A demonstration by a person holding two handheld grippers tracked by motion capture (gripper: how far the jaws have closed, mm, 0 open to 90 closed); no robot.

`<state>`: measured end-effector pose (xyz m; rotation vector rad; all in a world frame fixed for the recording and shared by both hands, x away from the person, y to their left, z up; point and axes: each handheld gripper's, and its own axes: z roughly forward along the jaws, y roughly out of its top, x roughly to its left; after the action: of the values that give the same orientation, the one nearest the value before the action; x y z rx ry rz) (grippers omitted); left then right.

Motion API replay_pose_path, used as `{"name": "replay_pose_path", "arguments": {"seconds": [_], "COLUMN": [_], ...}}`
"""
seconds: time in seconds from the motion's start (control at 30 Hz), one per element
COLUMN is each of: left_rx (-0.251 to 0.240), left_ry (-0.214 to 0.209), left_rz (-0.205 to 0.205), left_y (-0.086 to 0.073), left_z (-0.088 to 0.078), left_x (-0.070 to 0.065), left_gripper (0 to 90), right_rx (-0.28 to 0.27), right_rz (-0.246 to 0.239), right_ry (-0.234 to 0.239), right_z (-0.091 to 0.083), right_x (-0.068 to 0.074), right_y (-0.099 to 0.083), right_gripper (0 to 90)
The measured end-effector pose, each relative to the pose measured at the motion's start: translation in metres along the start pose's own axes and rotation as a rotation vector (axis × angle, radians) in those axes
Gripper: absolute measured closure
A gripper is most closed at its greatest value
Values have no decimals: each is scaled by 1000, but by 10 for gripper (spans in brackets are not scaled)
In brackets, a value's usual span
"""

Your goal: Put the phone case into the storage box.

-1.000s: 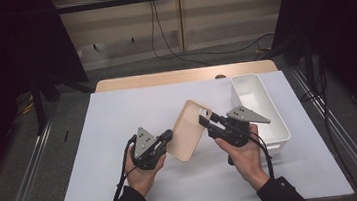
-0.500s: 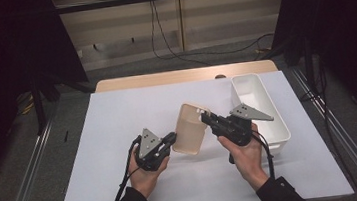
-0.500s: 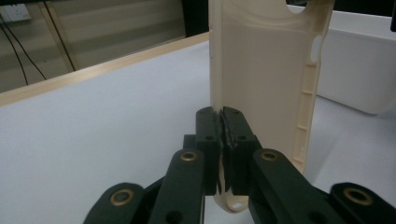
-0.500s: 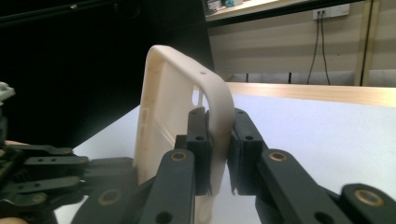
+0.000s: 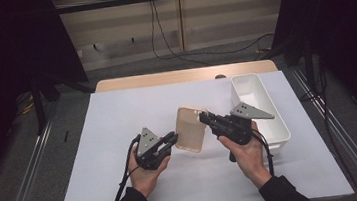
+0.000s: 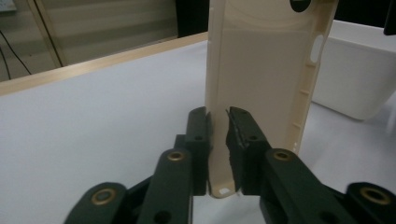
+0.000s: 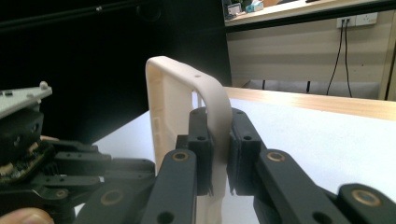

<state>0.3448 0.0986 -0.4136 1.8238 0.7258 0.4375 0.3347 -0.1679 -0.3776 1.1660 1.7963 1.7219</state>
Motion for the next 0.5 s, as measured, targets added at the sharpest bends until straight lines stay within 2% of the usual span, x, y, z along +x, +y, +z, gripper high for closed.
{"name": "replay_pose_path", "arguments": {"seconds": [0.23,0.3,0.33,0.4,0.5], "left_rx": [-16,-23,-24,-34,-58], "left_ry": [-6,10,6,-1,-18], "left_rz": [-29,-25,-32,-21,-18], "left_y": [0,0,-1,-1,-1], "left_z": [0,1,2,3,4], "left_x": [2,2,1,1,2], "left_gripper": [575,508,482,452,340], "right_rx": [2,4,7,6,3], "right_rz": [-5,-5,-5,-13,-30], "right_ry": [13,18,23,23,20], "right_z": [1,0,0,-1,-1], "right_x": [1,0,-1,-2,-3], "right_y": [-1,0,0,1,1], "right_gripper": [817,816,816,816,816]}}
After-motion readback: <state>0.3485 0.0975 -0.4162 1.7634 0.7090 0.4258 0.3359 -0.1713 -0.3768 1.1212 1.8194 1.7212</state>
